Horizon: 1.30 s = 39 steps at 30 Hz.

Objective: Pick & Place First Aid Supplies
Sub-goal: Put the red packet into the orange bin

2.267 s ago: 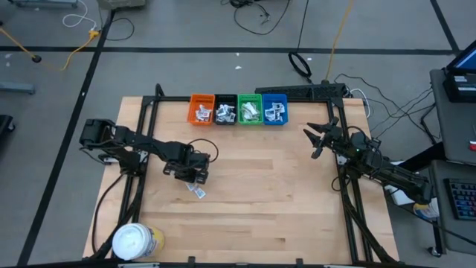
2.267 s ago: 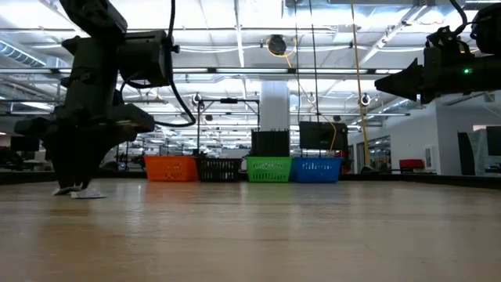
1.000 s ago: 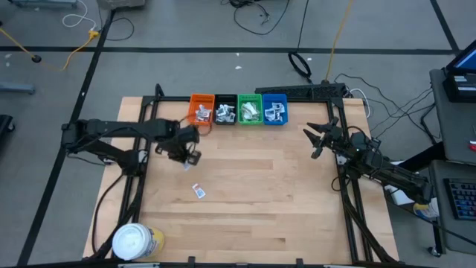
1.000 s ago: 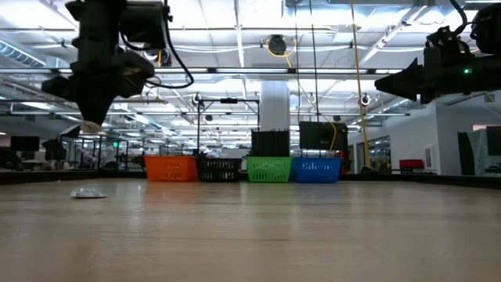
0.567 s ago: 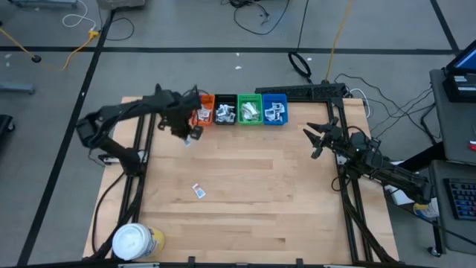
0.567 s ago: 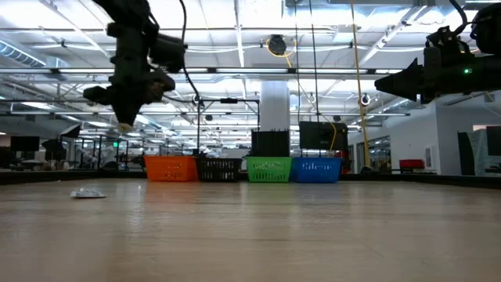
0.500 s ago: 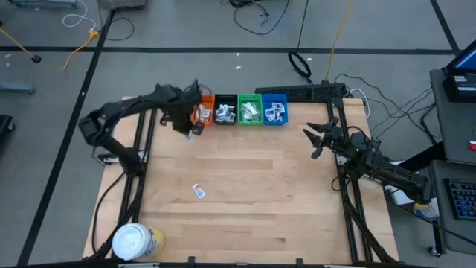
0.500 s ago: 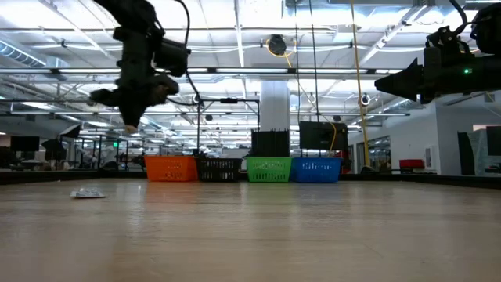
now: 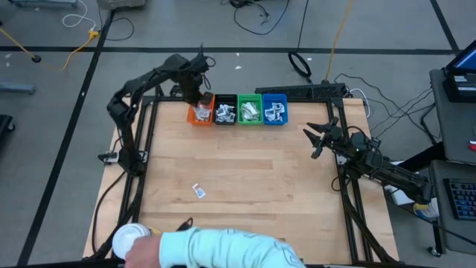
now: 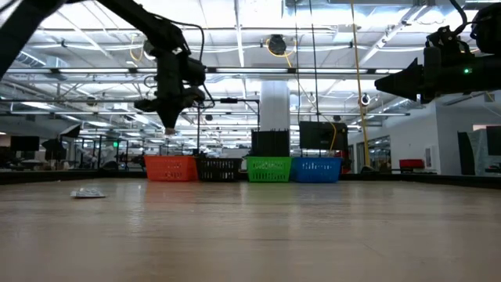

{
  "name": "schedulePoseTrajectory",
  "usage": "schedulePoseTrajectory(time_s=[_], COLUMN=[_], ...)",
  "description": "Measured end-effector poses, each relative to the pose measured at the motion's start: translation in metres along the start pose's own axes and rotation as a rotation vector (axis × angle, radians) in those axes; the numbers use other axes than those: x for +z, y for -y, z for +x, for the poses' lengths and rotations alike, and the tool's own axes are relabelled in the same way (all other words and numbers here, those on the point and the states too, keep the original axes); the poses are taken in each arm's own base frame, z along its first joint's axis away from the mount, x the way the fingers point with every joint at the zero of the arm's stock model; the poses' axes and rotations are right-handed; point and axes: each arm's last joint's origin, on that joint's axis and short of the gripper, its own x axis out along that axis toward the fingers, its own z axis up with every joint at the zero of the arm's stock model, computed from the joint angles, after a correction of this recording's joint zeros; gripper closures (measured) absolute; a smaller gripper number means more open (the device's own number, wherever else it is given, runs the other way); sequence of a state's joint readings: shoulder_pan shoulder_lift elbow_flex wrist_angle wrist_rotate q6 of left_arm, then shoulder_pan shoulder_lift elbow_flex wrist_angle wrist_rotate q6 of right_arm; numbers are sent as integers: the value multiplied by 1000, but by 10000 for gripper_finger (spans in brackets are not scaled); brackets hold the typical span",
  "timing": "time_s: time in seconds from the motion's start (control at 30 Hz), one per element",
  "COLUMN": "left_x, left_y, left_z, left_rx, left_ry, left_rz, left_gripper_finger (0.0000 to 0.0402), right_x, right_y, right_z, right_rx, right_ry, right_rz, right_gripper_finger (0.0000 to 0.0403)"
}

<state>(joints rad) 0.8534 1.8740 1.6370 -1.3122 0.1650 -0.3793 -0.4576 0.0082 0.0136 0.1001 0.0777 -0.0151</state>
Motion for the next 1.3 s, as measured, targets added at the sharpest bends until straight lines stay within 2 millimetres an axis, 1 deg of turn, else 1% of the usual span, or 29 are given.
schedulePoseTrajectory(time_s=[0.1,0.2,0.3,0.5,0.6,0.73,0.93,1.03,1.1,1.17,1.3], left_x=[17,28,32,40,46,50,49,41,35,29,15], left_y=[-4,-5,-7,-10,-10,-9,-9,-2,6,14,30], left_z=[1,2,8,24,34,42,39,25,16,12,1], left_rx=[3,0,23,124,125,126,124,110,98,90,86], left_ry=[-6,5,-1,-4,-5,-8,-3,32,53,60,82], left_rz=[-4,-5,-29,-39,-38,-43,-37,13,74,149,408], left_gripper_finger=[401,401,392,352,335,321,302,294,293,293,293], right_x=[0,0,0,0,0,0,0,0,0,0,0], right_y=[0,0,0,0,0,0,0,0,0,0,0], right_z=[0,0,0,0,0,0,0,0,0,0,0], right_rx=[0,0,0,0,0,0,0,0,0,0,0], right_ry=[0,0,0,0,0,0,0,0,0,0,0], right_rz=[0,0,0,0,0,0,0,0,0,0,0], right_gripper_finger=[264,264,264,264,264,264,264,264,264,264,264])
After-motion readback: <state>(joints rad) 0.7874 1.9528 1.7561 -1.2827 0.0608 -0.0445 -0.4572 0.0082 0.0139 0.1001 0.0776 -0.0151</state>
